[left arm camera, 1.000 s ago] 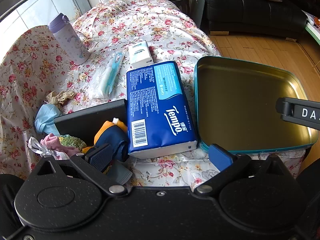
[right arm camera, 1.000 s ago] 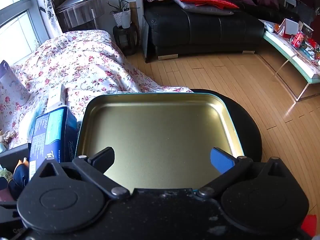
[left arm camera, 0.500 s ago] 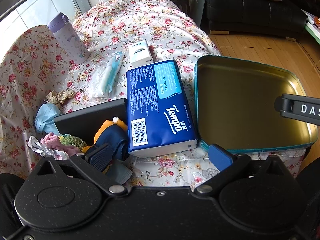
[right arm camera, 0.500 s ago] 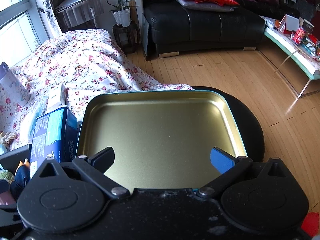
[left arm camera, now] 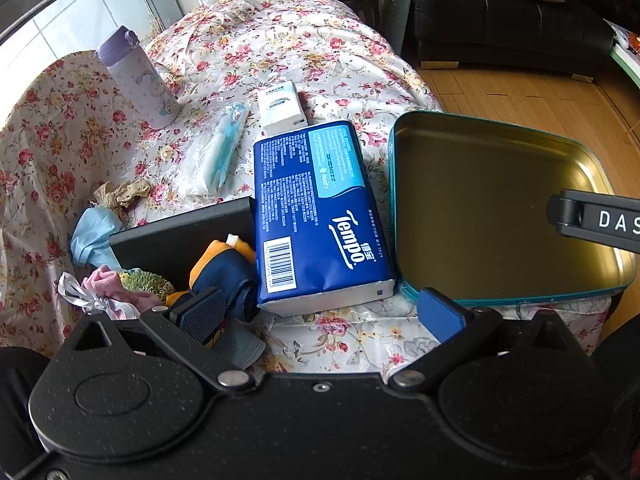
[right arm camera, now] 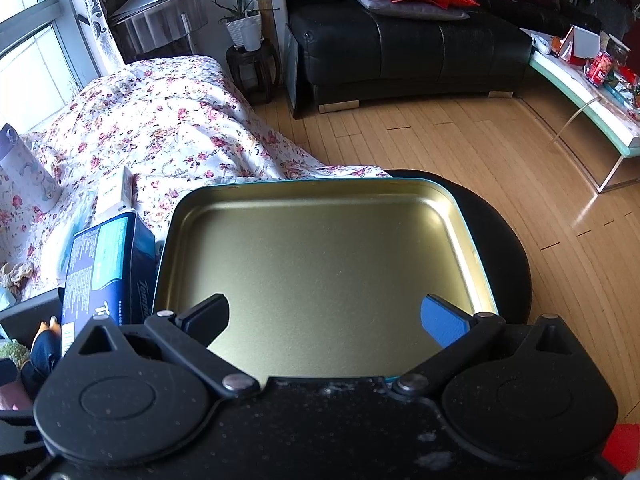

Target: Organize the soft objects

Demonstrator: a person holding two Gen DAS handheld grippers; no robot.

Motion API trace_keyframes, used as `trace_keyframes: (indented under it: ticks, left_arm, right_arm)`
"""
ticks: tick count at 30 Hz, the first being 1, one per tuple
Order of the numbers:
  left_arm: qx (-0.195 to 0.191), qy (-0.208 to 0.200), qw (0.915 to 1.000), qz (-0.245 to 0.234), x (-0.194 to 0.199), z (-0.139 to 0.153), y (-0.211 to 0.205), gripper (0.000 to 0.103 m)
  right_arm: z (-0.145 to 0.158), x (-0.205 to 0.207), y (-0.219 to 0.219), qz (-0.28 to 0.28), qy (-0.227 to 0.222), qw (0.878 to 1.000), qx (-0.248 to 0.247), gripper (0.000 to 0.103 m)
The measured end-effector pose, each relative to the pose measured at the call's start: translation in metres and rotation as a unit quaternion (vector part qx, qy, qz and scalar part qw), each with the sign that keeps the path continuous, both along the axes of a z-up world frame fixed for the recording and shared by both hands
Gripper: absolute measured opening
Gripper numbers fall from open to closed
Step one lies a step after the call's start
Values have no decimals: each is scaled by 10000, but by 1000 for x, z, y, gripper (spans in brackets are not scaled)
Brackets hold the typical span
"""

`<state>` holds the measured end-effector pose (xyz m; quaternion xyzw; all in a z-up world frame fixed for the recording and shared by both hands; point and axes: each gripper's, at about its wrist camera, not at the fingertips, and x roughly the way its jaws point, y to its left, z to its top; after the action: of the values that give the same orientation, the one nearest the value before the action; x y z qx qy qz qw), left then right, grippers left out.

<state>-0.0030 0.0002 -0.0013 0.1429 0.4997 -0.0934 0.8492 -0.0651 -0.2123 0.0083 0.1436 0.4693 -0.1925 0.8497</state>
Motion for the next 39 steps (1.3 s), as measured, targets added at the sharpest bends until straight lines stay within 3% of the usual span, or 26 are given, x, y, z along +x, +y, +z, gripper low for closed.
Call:
trace_keyframes:
  ticks: [39]
  left_arm:
    - [-93, 16, 9999, 42, -3, 0, 1, 99]
  right_arm:
    - [-1, 0, -1, -17, 27, 10000, -7, 103]
